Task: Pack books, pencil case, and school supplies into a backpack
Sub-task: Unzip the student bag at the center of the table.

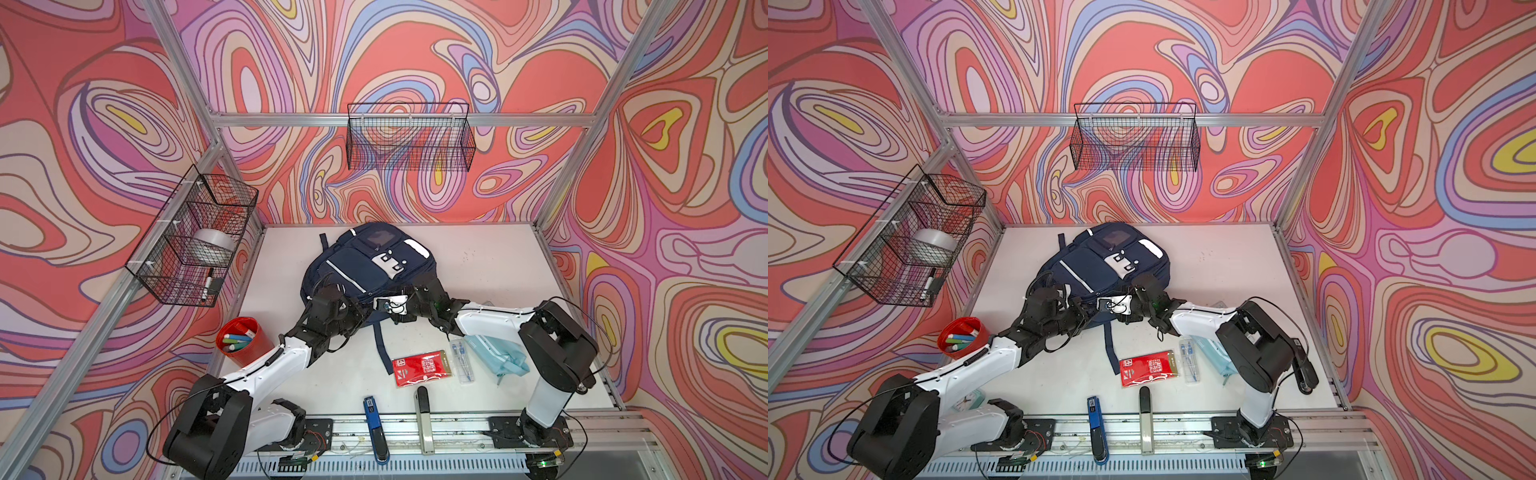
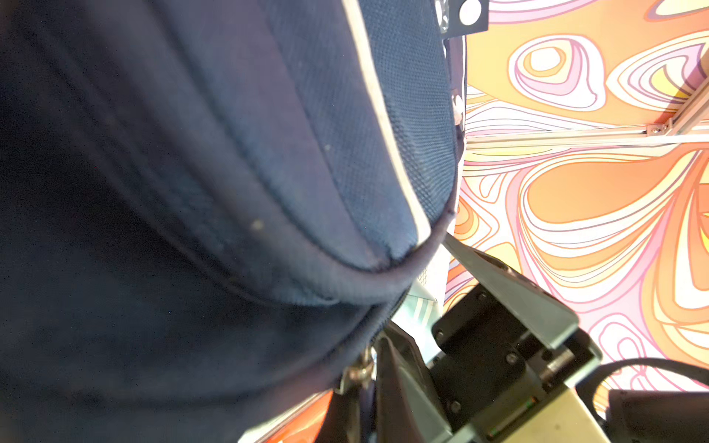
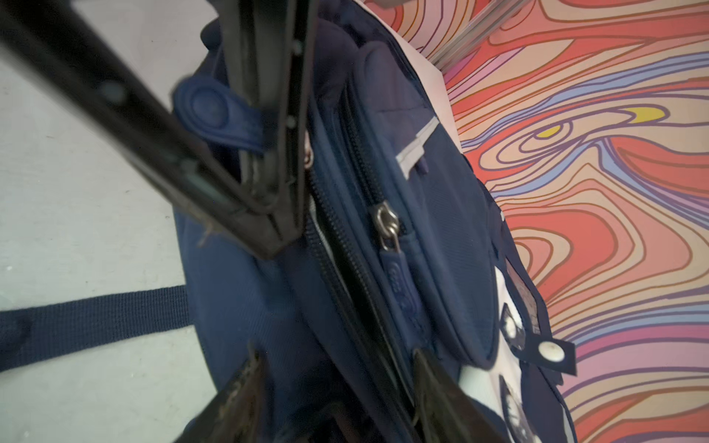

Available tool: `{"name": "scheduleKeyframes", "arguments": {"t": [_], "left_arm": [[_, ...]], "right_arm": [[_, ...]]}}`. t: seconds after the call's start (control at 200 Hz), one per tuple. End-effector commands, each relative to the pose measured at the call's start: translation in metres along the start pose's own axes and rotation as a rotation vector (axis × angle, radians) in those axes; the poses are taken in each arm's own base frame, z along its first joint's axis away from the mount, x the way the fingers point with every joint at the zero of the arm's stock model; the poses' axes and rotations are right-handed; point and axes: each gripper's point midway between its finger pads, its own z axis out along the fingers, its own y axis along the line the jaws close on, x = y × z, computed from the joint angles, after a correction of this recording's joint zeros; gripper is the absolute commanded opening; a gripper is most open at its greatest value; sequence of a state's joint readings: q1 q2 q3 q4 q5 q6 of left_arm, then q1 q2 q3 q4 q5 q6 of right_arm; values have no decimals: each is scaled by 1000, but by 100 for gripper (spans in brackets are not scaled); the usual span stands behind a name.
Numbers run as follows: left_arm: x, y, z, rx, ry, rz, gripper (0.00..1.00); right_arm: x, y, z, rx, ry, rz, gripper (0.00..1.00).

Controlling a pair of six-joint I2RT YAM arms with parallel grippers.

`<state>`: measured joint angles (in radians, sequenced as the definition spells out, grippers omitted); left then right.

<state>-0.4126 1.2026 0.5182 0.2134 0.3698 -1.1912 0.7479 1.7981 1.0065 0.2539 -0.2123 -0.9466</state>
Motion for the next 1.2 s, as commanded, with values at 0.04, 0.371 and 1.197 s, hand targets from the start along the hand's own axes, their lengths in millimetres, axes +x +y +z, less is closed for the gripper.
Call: {"name": "scheduleKeyframes", "arguments": {"t": [0.04,0.371,1.197], "left_arm": [[-5,-22,-6,70,-26,4,0],[-19,7,-18,4,-100,-34,0],[-83,54,-49,-37,-256,-201,0]], "right_arm": [[-18,20,19,-59,-48,-43,59],[10,24,5,-34,30,-69,2],[30,-5,-40,57,0,3,0]]}}
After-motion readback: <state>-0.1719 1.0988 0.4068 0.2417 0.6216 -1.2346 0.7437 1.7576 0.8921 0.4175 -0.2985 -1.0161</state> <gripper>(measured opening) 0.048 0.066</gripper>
